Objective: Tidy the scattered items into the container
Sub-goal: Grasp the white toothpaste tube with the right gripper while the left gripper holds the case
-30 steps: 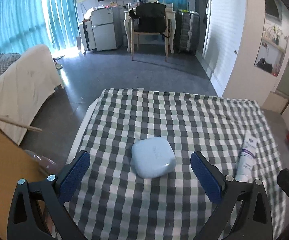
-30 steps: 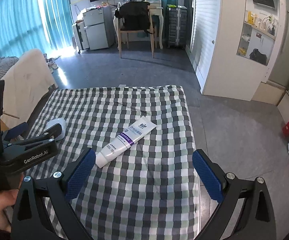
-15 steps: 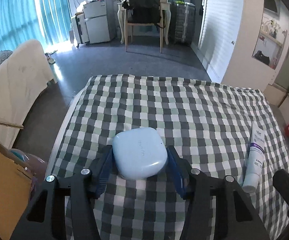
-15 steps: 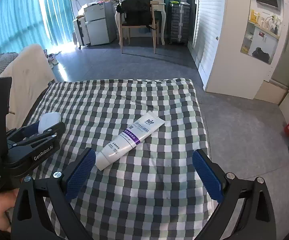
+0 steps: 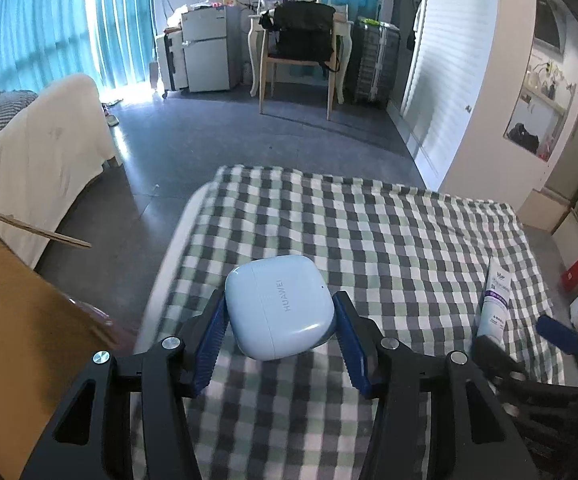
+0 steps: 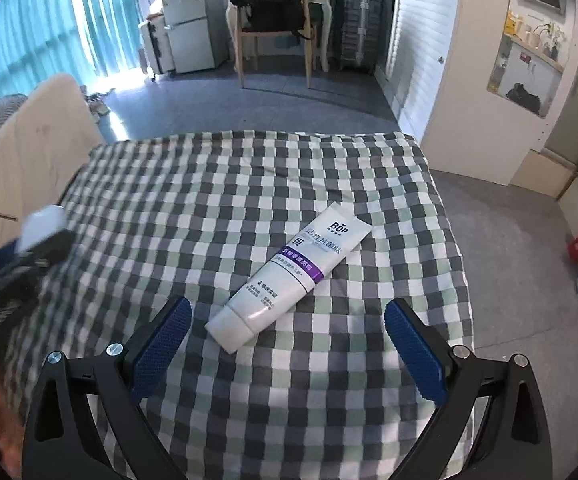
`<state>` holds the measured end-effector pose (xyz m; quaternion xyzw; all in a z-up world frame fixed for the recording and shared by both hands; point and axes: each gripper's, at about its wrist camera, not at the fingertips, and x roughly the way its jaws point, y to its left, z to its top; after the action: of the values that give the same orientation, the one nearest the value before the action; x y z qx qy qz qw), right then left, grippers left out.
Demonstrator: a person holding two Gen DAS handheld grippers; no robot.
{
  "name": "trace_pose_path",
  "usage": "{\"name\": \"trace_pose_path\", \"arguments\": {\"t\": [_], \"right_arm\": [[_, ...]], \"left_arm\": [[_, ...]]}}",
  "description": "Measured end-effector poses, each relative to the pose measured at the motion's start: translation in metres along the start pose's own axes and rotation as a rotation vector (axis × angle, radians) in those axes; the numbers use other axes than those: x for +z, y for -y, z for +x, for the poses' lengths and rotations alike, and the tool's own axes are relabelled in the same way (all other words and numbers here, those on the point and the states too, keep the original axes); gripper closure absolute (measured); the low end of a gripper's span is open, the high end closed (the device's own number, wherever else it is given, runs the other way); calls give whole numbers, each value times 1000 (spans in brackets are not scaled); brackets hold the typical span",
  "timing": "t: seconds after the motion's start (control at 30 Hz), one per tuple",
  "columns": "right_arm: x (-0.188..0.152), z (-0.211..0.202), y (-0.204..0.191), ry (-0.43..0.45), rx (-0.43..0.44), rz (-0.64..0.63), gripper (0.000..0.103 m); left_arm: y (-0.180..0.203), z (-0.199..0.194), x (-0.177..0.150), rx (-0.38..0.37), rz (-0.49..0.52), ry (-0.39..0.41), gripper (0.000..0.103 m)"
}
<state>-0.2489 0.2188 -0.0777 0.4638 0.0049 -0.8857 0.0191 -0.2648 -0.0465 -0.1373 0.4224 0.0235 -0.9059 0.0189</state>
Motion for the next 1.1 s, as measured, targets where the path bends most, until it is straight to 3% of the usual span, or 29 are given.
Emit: {"name": "trace_pose_path", "arguments": {"t": [0.17,0.37,0.47,0.53,0.6,1.1], "right_arm": [[1,7,-3,-18,-25,37,6],[0,9,-9,-8,-62,64,18],[0,6,-13,6,-64,50,42],[1,3,-15,16,-78,27,71],[2,2,-14,14,-72,19,78],[6,-13,-8,46,-24,-33,78]], "left_arm": [[-10,-11,6,0,-9,19,49],[-20,-13,8,-5,-20,20,49],[-22,-12,6,-5,-24,17,49],[-22,-13,5,-6,-26,16,49],[-25,-12,5,-7,-27,16,49],[-22,-29,2,-7,-21,36,49]]}}
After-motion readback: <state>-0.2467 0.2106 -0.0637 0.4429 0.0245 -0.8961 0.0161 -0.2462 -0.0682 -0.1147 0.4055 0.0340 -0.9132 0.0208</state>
